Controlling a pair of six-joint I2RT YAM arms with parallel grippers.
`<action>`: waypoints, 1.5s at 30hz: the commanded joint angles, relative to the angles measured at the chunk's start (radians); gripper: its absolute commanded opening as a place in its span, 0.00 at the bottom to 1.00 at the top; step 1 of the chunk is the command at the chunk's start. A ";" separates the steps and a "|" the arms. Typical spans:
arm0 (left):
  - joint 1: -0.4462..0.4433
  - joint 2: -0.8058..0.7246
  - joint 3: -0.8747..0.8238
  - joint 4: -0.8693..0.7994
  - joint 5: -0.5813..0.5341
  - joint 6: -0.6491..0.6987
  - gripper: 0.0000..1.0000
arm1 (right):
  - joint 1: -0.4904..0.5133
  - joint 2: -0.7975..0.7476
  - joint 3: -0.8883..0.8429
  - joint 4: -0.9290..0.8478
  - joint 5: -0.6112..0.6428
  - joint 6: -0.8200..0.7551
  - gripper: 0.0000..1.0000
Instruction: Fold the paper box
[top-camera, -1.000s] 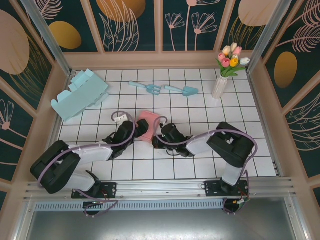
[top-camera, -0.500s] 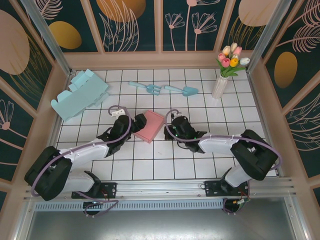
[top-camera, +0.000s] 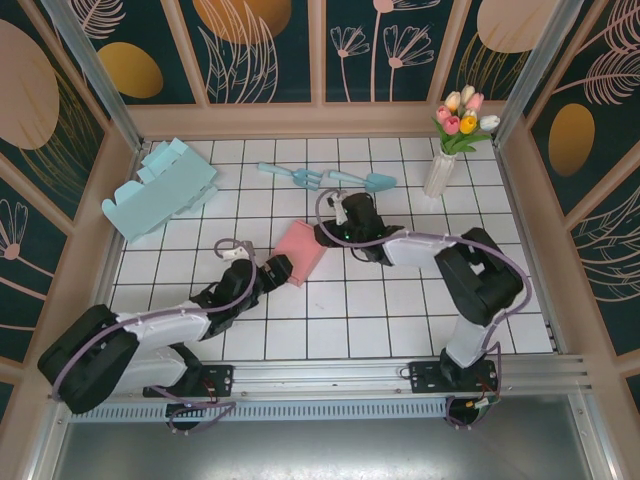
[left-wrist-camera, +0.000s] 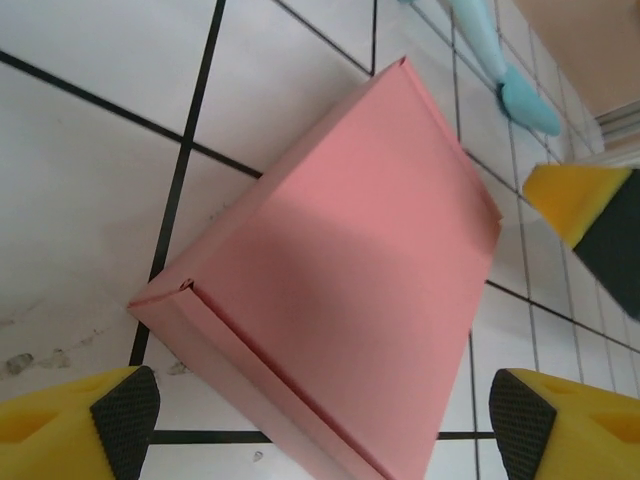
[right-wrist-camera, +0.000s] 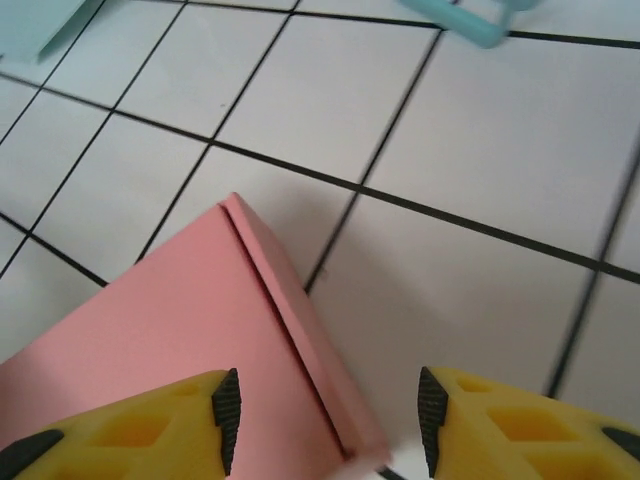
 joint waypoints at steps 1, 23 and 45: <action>-0.005 0.075 0.034 0.087 0.015 -0.025 0.88 | -0.003 0.061 0.053 -0.004 -0.089 -0.065 0.53; -0.006 0.698 0.743 0.060 0.197 0.184 0.84 | -0.243 -0.245 -0.310 0.204 -0.008 0.165 0.40; -0.054 1.114 1.355 -0.234 0.211 0.212 0.85 | -0.563 -0.201 -0.359 0.305 0.036 0.244 0.43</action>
